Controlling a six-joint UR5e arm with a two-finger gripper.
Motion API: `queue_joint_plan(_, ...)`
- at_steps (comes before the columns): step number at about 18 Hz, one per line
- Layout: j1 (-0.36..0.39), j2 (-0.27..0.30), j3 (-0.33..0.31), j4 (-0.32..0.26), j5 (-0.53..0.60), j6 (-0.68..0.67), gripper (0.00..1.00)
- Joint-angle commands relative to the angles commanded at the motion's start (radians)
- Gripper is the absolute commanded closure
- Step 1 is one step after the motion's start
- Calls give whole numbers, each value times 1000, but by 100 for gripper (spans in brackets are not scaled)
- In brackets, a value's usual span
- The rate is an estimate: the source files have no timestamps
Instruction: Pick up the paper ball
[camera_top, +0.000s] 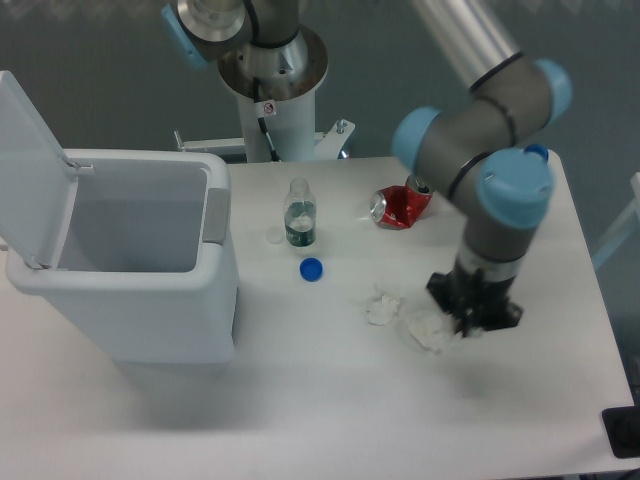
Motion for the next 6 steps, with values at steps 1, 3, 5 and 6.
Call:
queue_joint_plan(1, 6, -3, 18, -18, 9, 26, 100)
queue_joint_plan(3, 6, -12, 55, -67, 72, 37, 100)
queue_joint_plan(5, 3, -18, 91, -106, 89, 51, 100)
queue_joint_plan(6, 2, -17, 83, -103, 90, 51, 100)
